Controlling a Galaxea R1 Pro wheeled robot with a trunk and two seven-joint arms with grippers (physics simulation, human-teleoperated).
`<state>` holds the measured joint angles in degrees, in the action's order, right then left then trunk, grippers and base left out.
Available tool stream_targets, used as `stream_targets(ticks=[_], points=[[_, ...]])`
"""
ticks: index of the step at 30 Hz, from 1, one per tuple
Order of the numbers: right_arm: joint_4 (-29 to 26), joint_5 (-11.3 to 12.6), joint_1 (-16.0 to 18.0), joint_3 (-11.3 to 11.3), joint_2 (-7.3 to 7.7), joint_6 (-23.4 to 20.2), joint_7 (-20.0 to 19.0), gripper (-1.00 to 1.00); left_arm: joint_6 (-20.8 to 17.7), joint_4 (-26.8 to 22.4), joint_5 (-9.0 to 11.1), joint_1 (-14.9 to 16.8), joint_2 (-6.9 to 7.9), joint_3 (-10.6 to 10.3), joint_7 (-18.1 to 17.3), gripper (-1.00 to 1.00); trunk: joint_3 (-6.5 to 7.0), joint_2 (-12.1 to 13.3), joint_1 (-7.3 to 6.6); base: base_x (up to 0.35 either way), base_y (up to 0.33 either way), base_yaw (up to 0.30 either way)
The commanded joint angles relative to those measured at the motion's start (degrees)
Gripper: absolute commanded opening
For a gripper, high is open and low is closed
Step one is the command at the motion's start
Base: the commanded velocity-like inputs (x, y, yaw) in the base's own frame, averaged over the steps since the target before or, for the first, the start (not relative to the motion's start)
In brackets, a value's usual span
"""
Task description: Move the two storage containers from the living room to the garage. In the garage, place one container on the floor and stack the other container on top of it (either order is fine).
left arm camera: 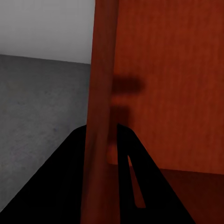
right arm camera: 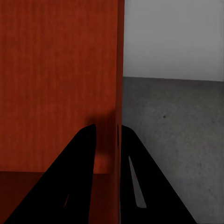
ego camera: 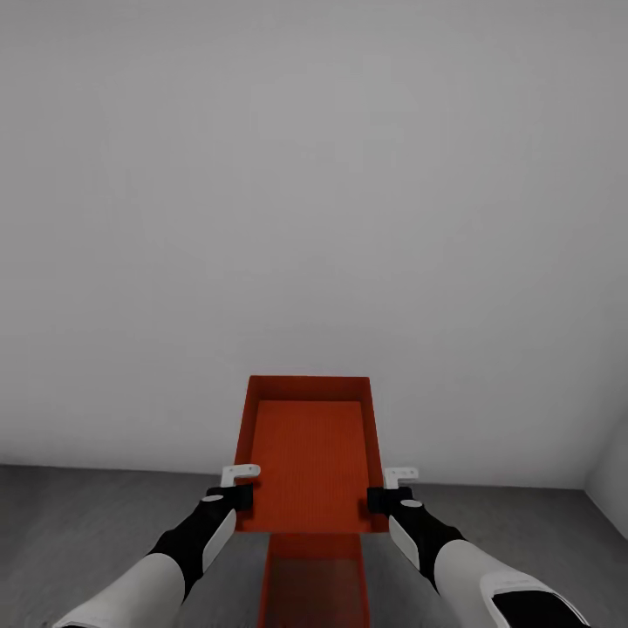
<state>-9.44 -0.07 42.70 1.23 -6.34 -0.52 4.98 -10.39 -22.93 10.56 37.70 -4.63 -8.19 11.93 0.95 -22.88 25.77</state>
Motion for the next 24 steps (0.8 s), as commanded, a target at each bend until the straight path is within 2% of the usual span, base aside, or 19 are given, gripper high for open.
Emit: stream_targets(ticks=[1, 24], points=[[-0.14, -0.58, 0.02, -1.14, 0.01, -0.04, 0.67, -1.00, -0.33, -0.04, 0.34, 0.01, 0.06, 0.07, 0.46, -1.00, -0.11, -0.05, 0.02, 0.000, 0.000, 0.000], [-0.05, -0.45, 0.02, -1.14, 0.01, -0.10, 0.74, -1.00, -0.33, 0.08, 0.34, 0.01, 0.06, 0.02, 0.46, -1.00, -2.24, -0.05, 0.02, 0.000, 0.000, 0.000]])
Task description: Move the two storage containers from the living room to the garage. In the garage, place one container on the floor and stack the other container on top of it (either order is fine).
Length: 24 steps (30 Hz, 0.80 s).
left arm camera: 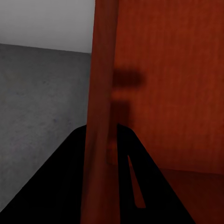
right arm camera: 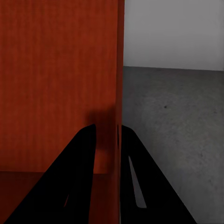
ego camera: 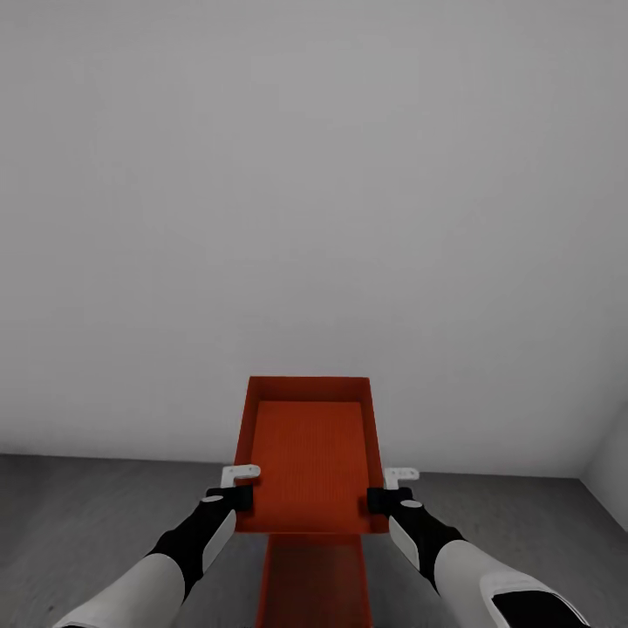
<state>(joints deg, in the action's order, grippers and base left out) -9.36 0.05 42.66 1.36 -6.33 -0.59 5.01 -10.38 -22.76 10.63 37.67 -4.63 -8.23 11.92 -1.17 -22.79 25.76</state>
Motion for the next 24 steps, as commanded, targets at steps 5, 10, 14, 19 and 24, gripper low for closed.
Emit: stream_targets(ticks=[5, 10, 14, 19, 24], points=[[-0.14, -0.58, 0.06, -1.28, 0.01, -0.02, 0.70, -1.00, -0.35, -0.09, 0.28, 0.04, 0.06, 0.06, 0.48, -1.00, -0.58, -0.14, 0.03, 0.000, 0.000, 0.000], [-0.14, -0.58, 0.06, -1.28, 0.01, -0.02, 0.70, -1.00, -0.35, -0.09, 0.29, 0.04, 0.06, 0.06, 0.48, -1.00, -1.04, -0.14, 0.03, 0.000, 0.000, 0.000], [-0.14, -0.58, 0.06, -1.28, 0.01, -0.02, 0.72, -1.00, -0.35, -0.09, 0.28, 0.04, 0.06, 0.06, 0.48, -1.00, -1.41, -0.14, 0.03, 0.000, 0.000, 0.000], [-0.14, -0.58, 0.06, -1.28, 0.01, -0.02, 0.71, -1.00, -0.35, -0.09, 0.27, 0.04, 0.06, 0.06, 0.48, -1.00, -1.87, -0.14, 0.03, 0.000, 0.000, 0.000], [-0.14, -0.58, 0.06, -1.28, 0.01, -0.02, 0.73, -1.00, -0.35, -0.07, 0.27, 0.04, 0.06, 0.07, 0.48, -1.00, -2.34, -0.14, 0.03, 0.000, 0.000, 0.000]])
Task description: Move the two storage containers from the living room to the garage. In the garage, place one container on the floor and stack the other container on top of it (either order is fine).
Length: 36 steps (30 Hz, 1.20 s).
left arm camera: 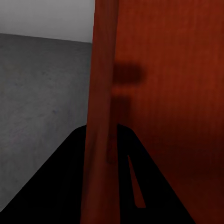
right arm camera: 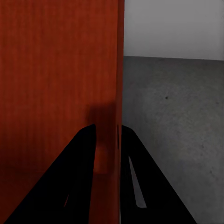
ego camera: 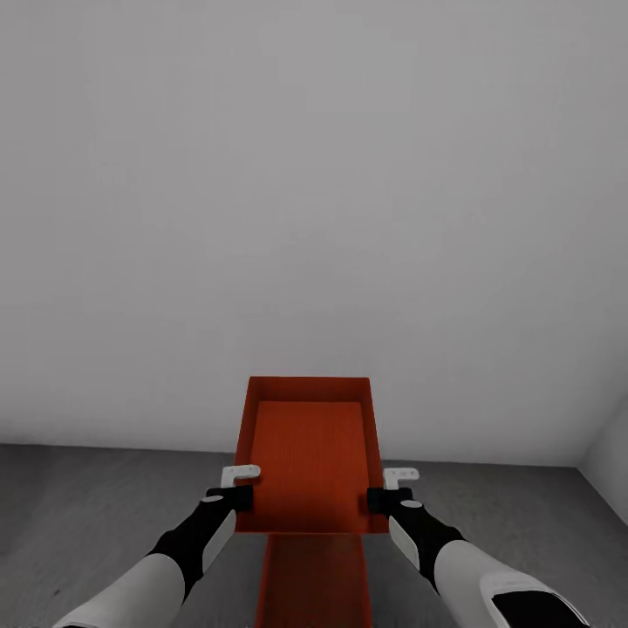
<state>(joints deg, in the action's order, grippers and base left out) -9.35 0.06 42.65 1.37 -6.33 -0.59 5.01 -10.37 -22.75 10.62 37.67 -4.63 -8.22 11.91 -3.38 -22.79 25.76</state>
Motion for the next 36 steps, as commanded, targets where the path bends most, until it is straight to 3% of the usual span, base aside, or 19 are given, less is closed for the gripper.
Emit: stream_targets(ticks=[1, 36], points=[[-0.14, -0.59, 0.06, -1.28, 0.01, -0.02, 0.75, -1.00, -0.35, -0.06, 0.28, 0.04, 0.06, 0.06, 0.48, -1.00, -0.22, -0.14, 0.03, 0.000, 0.000, 0.000], [0.02, -0.50, 0.06, -1.60, 0.01, -0.11, 1.14, -1.00, -0.35, -0.02, 0.37, 0.04, 0.06, 0.10, 0.48, -1.00, -3.45, -0.14, 0.03, 0.000, 0.000, 0.000]])
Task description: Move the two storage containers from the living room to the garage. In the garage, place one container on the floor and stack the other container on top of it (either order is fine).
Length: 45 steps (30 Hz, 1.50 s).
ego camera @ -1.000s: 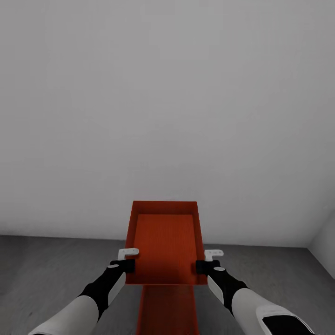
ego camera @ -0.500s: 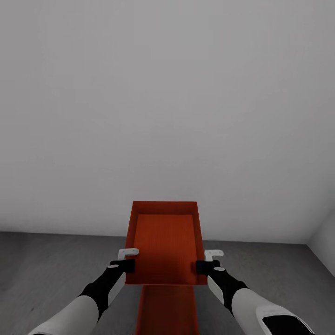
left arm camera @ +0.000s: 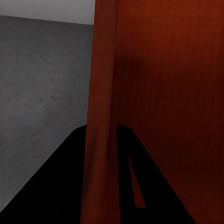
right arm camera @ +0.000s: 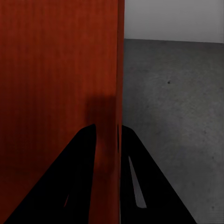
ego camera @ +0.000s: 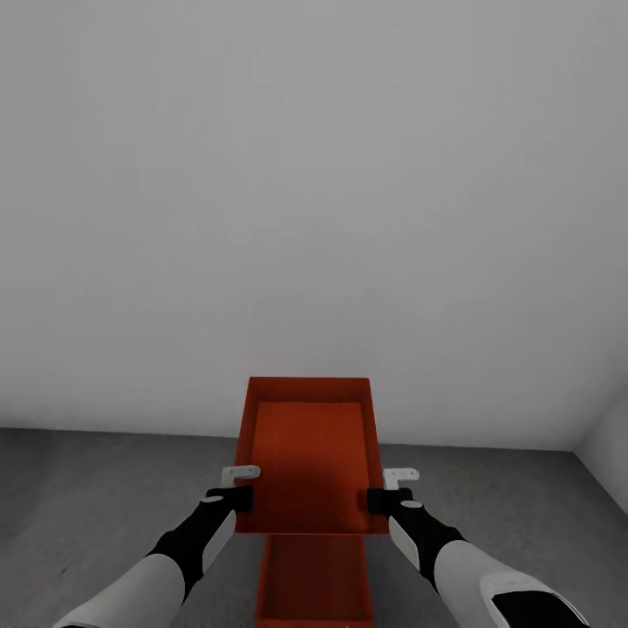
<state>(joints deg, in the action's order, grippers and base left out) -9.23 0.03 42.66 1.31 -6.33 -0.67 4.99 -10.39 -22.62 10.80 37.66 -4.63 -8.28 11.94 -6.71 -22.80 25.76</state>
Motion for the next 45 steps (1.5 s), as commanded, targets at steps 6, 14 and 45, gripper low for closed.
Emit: stream_targets(ticks=[6, 14, 45], points=[[-0.10, -0.47, 0.05, -1.57, 0.01, -0.03, 1.17, -1.00, -0.33, -0.15, 0.19, 0.04, 0.06, 0.15, 0.45, -1.00, -0.67, -0.13, 0.03, 0.000, 0.000, 0.000], [-0.12, -0.47, 0.05, -1.57, 0.01, -0.03, 1.17, -1.00, -0.33, -0.15, 0.19, 0.04, 0.06, 0.14, 0.45, -1.00, -1.41, -0.13, 0.03, 0.000, 0.000, 0.000], [-0.09, -0.47, 0.05, -1.57, 0.01, -0.03, 1.17, -1.00, -0.33, -0.15, 0.10, 0.04, 0.06, 0.11, 0.45, -1.00, -4.28, -0.13, 0.03, 0.000, 0.000, 0.000]])
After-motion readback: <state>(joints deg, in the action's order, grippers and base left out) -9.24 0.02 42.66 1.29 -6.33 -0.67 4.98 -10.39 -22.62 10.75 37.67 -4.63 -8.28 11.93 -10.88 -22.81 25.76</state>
